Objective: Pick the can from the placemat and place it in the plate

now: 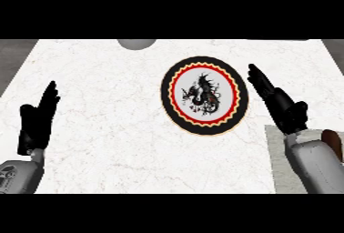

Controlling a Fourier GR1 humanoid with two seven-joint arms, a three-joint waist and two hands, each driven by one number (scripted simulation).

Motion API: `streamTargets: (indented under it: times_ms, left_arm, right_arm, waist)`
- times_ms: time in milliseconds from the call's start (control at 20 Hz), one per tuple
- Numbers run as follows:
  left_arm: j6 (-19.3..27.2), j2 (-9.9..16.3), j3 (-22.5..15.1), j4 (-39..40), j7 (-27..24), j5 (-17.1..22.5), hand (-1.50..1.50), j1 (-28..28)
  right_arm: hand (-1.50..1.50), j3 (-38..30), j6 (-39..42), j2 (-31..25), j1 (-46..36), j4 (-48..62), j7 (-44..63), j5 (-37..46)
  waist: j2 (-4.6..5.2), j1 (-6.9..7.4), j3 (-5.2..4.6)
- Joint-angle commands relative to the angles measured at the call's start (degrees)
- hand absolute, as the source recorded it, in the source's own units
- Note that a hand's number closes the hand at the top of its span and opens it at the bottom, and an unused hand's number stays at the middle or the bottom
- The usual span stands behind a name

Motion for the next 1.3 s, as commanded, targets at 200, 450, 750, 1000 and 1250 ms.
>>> streamTargets:
  times_ms: [200,450,750,1000,1250]
  left_arm:
    - [0.6,-4.5,-1.9,-0.9,1.4,0.8,0.00,3.6]
    - [-0.6,-6.9,-3.1,0.0,2.5,2.7,0.00,6.0]
    - [-0.6,-7.8,-3.8,-2.8,2.0,2.8,0.00,7.0]
    - [-0.1,-9.2,-5.7,-4.2,4.0,1.9,0.00,6.4]
    - [1.5,-10.5,-7.1,-3.4,3.8,-0.2,0.00,5.9]
  right_arm:
    - [1.50,0.1,31.7,-7.1,5.9,-10.2,-2.0,-21.3]
    - [1.50,-5.7,22.1,-25.1,-2.1,-18.4,-17.5,9.1]
    - [-1.50,-9.3,37.2,-14.9,18.0,-1.0,-32.0,-15.6]
    - [-1.50,-9.5,47.9,-26.6,18.8,-1.3,-47.7,-3.9]
    - [-1.50,-10.7,36.4,-35.4,17.6,-3.7,-54.0,8.5]
  waist:
    - [-0.16,-2.74,0.36]
    - [-1.66,-5.68,0.53]
    - [1.02,-3.24,0.79]
    - [0.51,-1.83,0.67]
    - [0.50,-1.84,0.56]
